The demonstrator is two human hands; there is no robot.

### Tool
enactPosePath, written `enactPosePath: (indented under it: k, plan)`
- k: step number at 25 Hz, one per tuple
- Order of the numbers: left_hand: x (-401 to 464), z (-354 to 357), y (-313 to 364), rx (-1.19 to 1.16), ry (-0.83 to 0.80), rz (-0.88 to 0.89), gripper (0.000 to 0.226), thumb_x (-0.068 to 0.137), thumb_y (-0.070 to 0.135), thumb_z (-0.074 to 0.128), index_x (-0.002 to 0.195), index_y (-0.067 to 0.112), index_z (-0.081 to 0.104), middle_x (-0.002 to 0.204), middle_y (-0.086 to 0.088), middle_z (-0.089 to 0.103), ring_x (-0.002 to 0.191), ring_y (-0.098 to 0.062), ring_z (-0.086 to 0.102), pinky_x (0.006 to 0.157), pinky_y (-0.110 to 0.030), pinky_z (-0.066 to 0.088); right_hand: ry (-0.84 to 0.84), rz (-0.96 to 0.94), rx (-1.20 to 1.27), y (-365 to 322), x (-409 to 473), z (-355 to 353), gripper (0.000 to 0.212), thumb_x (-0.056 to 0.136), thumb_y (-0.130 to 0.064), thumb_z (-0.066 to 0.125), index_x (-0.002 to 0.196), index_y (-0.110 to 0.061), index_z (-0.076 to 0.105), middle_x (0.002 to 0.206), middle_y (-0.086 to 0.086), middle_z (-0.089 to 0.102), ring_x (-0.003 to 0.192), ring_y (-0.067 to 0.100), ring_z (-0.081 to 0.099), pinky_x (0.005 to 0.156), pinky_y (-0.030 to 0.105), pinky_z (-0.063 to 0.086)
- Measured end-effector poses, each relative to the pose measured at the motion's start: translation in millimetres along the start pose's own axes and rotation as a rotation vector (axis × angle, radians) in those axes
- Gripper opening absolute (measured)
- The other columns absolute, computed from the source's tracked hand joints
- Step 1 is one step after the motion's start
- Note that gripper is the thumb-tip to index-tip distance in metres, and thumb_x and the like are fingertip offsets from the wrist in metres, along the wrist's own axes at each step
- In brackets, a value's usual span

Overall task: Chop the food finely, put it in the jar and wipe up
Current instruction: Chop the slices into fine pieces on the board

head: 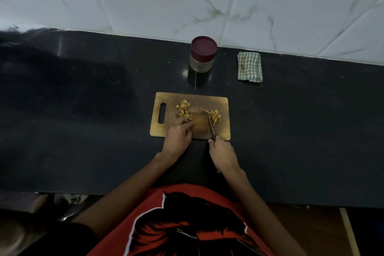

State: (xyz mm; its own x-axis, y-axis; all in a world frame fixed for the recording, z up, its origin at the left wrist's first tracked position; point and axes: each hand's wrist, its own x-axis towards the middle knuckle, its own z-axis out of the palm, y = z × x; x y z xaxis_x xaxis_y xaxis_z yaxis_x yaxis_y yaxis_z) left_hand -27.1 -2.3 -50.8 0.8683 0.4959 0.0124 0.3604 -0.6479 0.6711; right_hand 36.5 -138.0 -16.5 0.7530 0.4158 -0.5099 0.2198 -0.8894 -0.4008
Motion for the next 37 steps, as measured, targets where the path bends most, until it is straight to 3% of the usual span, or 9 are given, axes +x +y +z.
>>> enactPosePath:
  k: [9, 14, 18, 22, 26, 29, 37]
  plan:
    - [-2, 2, -2, 0.005, 0.028, 0.038, 0.024, 0.086, -0.001, 0.056, 0.105, 0.004, 0.069, 0.109, -0.007, 0.059, 0.089, -0.018, 0.061, 0.078, -0.031, 0.055, 0.012, -0.010, -0.024, 2, 1, -2, 0.027, 0.105, -0.034, 0.038, 0.112, -0.012, 0.051, 0.099, 0.008, 0.061, 0.090, 0.026, 0.065, 0.078, 0.046, 0.057]
    - [-1, 3, -2, -0.016, 0.032, 0.024, 0.026, 0.085, -0.002, 0.055, 0.107, 0.003, 0.069, 0.109, -0.008, 0.059, 0.094, -0.020, 0.060, 0.080, -0.033, 0.053, 0.126, -0.041, -0.027, 3, -1, -3, 0.029, 0.103, -0.037, 0.042, 0.117, -0.016, 0.054, 0.105, 0.008, 0.066, 0.100, 0.027, 0.065, 0.080, 0.040, 0.050]
    - [-1, 2, -2, -0.014, 0.016, 0.007, 0.027, 0.087, 0.000, 0.055, 0.109, 0.004, 0.068, 0.112, -0.008, 0.058, 0.100, -0.019, 0.058, 0.086, -0.026, 0.048, 0.146, -0.053, -0.012, 3, -3, -4, 0.026, 0.103, -0.040, 0.042, 0.112, -0.017, 0.052, 0.105, 0.007, 0.065, 0.100, 0.026, 0.065, 0.078, 0.040, 0.049]
    - [0, -1, -2, -0.016, -0.019, -0.025, 0.031, 0.089, 0.002, 0.053, 0.118, 0.006, 0.063, 0.117, -0.006, 0.056, 0.103, -0.018, 0.057, 0.087, -0.025, 0.047, 0.155, -0.089, -0.023, -1, -4, -5, 0.028, 0.103, -0.040, 0.042, 0.118, -0.019, 0.051, 0.107, 0.006, 0.065, 0.100, 0.027, 0.065, 0.078, 0.039, 0.049]
    - [7, -3, 5, 0.039, -0.060, 0.036, 0.050, 0.091, 0.005, 0.047, 0.137, 0.022, 0.044, 0.124, -0.004, 0.046, 0.088, -0.018, 0.058, 0.070, -0.031, 0.055, 0.155, -0.083, -0.024, 1, -7, -8, 0.025, 0.102, -0.038, 0.044, 0.116, -0.019, 0.051, 0.108, 0.006, 0.065, 0.101, 0.027, 0.065, 0.079, 0.038, 0.049]
    - [22, -6, 18, 0.093, -0.098, 0.083, 0.051, 0.092, 0.006, 0.045, 0.137, 0.027, 0.039, 0.125, -0.006, 0.040, 0.081, -0.016, 0.056, 0.059, -0.028, 0.053, 0.182, -0.071, -0.005, 6, -10, -11, 0.026, 0.102, -0.038, 0.045, 0.119, -0.019, 0.051, 0.108, 0.007, 0.066, 0.102, 0.027, 0.065, 0.081, 0.039, 0.050]
    - [48, 0, 32, 0.229, -0.217, 0.166, 0.040, 0.094, 0.013, 0.046, 0.133, 0.022, 0.048, 0.126, -0.007, 0.038, 0.096, -0.020, 0.057, 0.066, -0.028, 0.053, 0.230, -0.062, 0.010, 14, -15, -13, 0.029, 0.101, -0.037, 0.046, 0.125, -0.021, 0.051, 0.110, 0.005, 0.067, 0.103, 0.026, 0.064, 0.082, 0.039, 0.049]
